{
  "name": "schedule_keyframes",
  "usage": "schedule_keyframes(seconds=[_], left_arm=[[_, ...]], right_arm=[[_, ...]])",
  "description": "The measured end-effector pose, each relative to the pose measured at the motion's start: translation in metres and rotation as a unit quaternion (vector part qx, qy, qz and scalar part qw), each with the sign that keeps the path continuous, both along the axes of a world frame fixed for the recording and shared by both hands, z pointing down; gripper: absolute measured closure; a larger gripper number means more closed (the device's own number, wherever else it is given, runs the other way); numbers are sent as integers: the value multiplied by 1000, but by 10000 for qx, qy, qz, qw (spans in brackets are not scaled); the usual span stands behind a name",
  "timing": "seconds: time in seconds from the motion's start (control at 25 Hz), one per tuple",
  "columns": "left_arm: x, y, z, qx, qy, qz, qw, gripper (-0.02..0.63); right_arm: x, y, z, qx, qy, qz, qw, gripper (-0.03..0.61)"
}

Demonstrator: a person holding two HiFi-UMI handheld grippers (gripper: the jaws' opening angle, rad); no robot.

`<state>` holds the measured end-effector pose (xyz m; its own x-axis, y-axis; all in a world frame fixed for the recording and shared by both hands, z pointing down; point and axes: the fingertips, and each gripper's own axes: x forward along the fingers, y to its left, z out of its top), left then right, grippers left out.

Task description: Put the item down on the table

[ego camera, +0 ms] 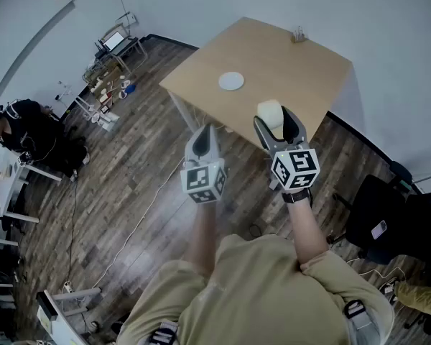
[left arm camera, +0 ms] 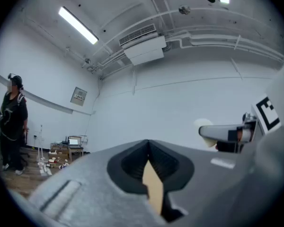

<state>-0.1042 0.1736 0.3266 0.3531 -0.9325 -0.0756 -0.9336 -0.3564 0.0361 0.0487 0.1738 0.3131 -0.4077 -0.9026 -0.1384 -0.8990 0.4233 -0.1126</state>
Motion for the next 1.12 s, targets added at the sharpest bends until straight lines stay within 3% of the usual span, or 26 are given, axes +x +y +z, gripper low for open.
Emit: schedule_keyframes(seconds=[0.52, 0.92, 1.12], left_arm=[[-11, 20, 1, 13, -48, 349, 9994, 612], [-73, 30, 26, -166, 89, 376, 9991, 612], [-78, 20, 43, -339, 150, 407, 9985, 612]], right_arm=[[-25, 26, 12, -105, 212, 354, 9991, 258], [-79, 37, 28, -264, 321, 496, 9979, 258], [-87, 24, 37, -368, 389, 508, 9973, 258]])
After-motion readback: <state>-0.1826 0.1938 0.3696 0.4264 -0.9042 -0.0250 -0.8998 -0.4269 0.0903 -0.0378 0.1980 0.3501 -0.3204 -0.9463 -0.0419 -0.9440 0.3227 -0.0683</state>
